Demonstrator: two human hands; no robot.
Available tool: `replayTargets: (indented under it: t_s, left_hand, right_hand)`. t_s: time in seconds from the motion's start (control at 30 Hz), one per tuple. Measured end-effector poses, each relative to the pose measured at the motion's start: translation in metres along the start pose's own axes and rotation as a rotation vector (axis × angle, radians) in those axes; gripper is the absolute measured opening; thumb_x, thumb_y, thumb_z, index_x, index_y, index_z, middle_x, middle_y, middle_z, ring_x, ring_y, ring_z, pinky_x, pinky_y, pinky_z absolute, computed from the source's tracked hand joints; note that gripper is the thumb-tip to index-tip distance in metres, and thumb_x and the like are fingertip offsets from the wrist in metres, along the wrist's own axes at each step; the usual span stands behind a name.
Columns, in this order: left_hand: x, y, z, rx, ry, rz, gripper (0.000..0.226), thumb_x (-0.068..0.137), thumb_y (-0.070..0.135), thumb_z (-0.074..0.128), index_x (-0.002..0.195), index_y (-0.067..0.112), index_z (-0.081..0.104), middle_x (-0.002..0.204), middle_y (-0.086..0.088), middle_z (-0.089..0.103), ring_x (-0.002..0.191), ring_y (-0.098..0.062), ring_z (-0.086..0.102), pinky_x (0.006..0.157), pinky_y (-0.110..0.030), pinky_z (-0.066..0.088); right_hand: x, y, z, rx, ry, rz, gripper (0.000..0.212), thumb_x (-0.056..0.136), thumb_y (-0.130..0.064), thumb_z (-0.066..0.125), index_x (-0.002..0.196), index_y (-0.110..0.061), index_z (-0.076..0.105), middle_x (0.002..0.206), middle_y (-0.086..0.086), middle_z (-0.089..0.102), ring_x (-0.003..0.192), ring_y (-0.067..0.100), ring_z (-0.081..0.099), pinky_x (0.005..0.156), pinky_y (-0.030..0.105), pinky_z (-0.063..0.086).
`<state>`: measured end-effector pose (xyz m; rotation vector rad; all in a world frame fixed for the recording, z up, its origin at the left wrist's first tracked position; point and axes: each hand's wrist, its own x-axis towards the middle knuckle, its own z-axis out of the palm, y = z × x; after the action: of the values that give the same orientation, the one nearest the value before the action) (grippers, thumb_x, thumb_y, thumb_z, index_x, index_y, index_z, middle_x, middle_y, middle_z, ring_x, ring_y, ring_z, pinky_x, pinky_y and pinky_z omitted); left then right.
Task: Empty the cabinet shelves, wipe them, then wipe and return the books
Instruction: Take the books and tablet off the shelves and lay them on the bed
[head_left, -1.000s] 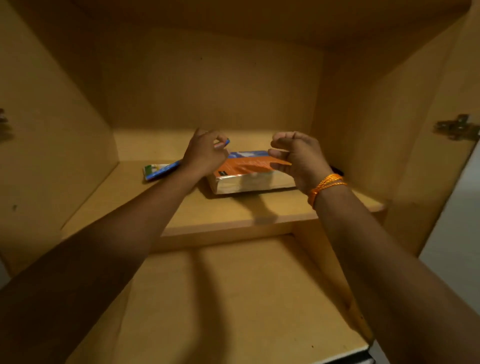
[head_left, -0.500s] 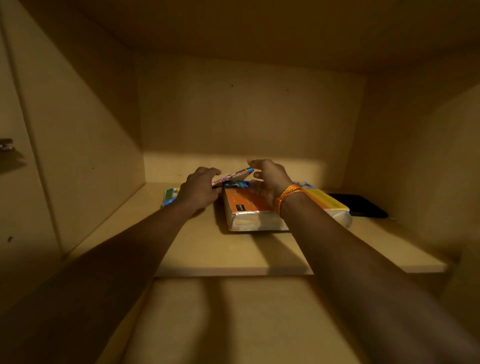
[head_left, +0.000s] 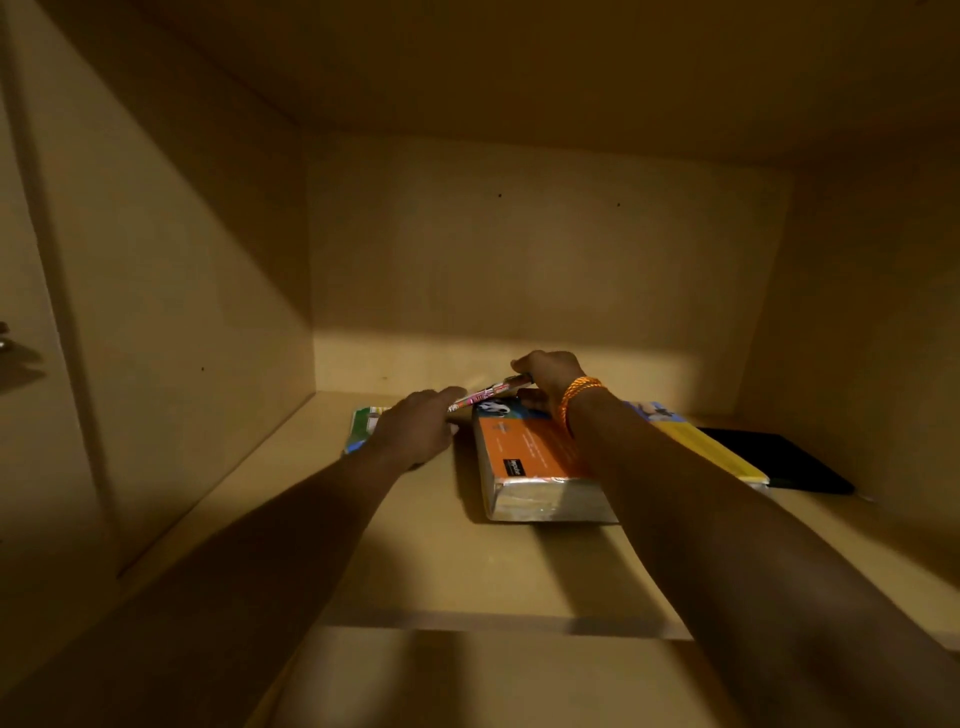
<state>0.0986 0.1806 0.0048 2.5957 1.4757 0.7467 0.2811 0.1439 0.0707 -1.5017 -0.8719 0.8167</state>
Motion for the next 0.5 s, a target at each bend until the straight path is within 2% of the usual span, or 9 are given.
replayTargets:
  t_s: [0.03, 0.1, 0.17, 0.27, 0.33, 0.4, 0.5]
  left_hand:
    - [-0.003, 0.000, 0.002, 0.006, 0.027, 0.009, 0.058, 0.095, 0.021, 0.061, 0.148, 0.037, 0.043, 0.132, -0.009, 0.063, 0.118, -0.032, 0.059, 0.092, -0.040, 0.052]
    - [-0.008, 0.000, 0.001, 0.051, 0.074, 0.020, 0.056, 0.095, 0.015, 0.057, 0.145, 0.039, 0.046, 0.122, -0.011, 0.068, 0.108, -0.035, 0.064, 0.084, -0.039, 0.054]
    - [-0.011, -0.001, -0.003, 0.116, 0.105, 0.038, 0.059, 0.092, 0.009, 0.055, 0.143, 0.038, 0.047, 0.116, -0.011, 0.070, 0.101, -0.036, 0.066, 0.080, -0.039, 0.054]
    - [-0.018, 0.001, -0.017, 0.193, 0.171, 0.066, 0.061, 0.090, 0.007, 0.055, 0.143, 0.035, 0.047, 0.115, -0.008, 0.070, 0.099, -0.033, 0.067, 0.079, -0.038, 0.053]
    - [-0.021, 0.003, -0.029, 0.194, 0.249, 0.074, 0.061, 0.089, 0.009, 0.055, 0.143, 0.037, 0.047, 0.114, -0.005, 0.071, 0.097, -0.032, 0.068, 0.077, -0.037, 0.051]
    - [-0.024, 0.004, -0.041, 0.142, 0.327, 0.069, 0.060, 0.088, 0.013, 0.059, 0.140, 0.040, 0.049, 0.112, -0.002, 0.072, 0.094, -0.033, 0.068, 0.074, -0.037, 0.050]
    - [-0.034, 0.011, -0.066, 0.013, 0.460, 0.079, 0.052, 0.088, 0.021, 0.064, 0.135, 0.040, 0.054, 0.109, -0.003, 0.074, 0.094, -0.038, 0.068, 0.070, -0.037, 0.050]
  right_hand:
    - [0.003, 0.001, 0.001, -0.021, 0.008, -0.001, 0.020, 0.087, -0.009, 0.068, 0.104, -0.001, 0.065, 0.098, 0.017, 0.070, 0.092, 0.031, 0.071, 0.061, 0.035, 0.059]
    - [0.013, 0.004, 0.003, -0.085, 0.017, -0.011, 0.012, 0.083, -0.004, 0.069, 0.094, 0.000, 0.066, 0.101, 0.020, 0.070, 0.093, 0.031, 0.071, 0.074, 0.044, 0.063]
    - [0.013, 0.004, 0.005, -0.107, 0.021, -0.016, 0.009, 0.081, -0.004, 0.070, 0.088, -0.001, 0.066, 0.099, 0.019, 0.072, 0.090, 0.029, 0.071, 0.083, 0.047, 0.061]
    - [0.001, 0.000, 0.007, 0.035, 0.066, -0.042, 0.010, 0.084, -0.008, 0.071, 0.088, -0.001, 0.066, 0.094, 0.020, 0.073, 0.086, 0.032, 0.073, 0.077, 0.041, 0.063]
    - [-0.014, -0.007, 0.009, 0.186, 0.062, -0.089, 0.012, 0.093, -0.016, 0.063, 0.089, -0.005, 0.064, 0.095, 0.015, 0.070, 0.087, 0.029, 0.070, 0.077, 0.040, 0.060]
    - [-0.027, -0.011, 0.009, 0.384, 0.007, -0.118, 0.022, 0.103, -0.023, 0.047, 0.103, -0.008, 0.064, 0.101, 0.011, 0.064, 0.090, 0.028, 0.064, 0.081, 0.042, 0.054]
    - [-0.043, -0.015, 0.005, 0.541, -0.066, -0.165, 0.038, 0.107, -0.029, 0.037, 0.137, -0.014, 0.056, 0.129, 0.004, 0.060, 0.103, 0.026, 0.061, 0.090, 0.043, 0.052]
